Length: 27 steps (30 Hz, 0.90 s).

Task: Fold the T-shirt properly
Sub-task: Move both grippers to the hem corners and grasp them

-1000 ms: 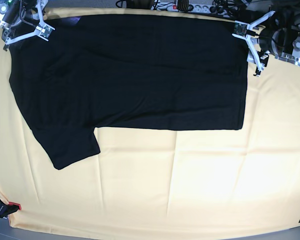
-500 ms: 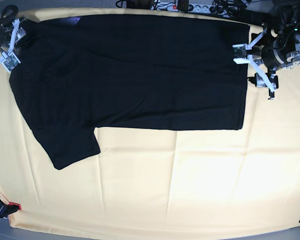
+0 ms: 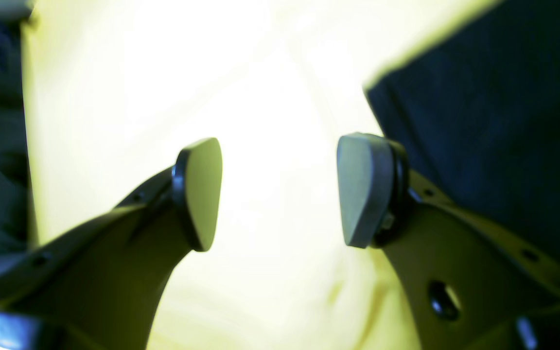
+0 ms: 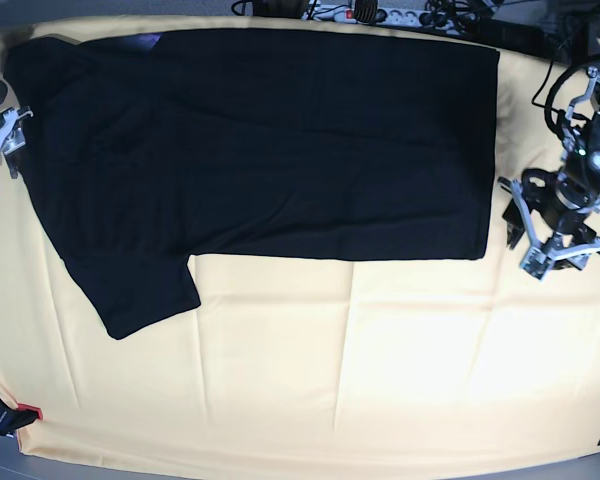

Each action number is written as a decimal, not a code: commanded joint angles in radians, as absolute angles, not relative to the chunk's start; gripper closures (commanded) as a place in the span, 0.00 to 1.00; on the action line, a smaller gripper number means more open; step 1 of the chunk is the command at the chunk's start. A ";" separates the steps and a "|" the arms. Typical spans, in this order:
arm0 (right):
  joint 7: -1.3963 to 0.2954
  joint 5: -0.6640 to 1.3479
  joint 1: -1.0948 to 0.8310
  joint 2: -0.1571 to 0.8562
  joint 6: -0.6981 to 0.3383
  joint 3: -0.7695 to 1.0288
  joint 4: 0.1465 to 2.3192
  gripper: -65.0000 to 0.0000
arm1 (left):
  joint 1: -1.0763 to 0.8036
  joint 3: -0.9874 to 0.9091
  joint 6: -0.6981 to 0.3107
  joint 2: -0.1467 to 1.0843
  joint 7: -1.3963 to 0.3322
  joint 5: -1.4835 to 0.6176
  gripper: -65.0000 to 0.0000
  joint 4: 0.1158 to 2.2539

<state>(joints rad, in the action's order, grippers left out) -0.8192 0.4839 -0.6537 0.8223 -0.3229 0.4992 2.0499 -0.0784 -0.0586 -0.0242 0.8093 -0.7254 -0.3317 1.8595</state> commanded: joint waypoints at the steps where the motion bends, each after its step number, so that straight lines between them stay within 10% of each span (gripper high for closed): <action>1: -0.805 0.484 -0.634 0.842 -0.322 0.512 2.027 0.28 | -0.069 -0.131 -0.036 0.790 -0.711 -0.387 0.44 1.841; 9: -0.807 0.554 -0.548 0.842 -0.390 0.512 1.893 0.28 | 0.018 -0.338 -0.401 0.605 -0.727 -0.823 0.45 1.439; 27: -0.789 0.607 -0.515 0.840 -0.402 0.511 1.894 0.28 | 0.239 -0.065 -0.550 0.526 -0.942 -1.056 0.49 1.122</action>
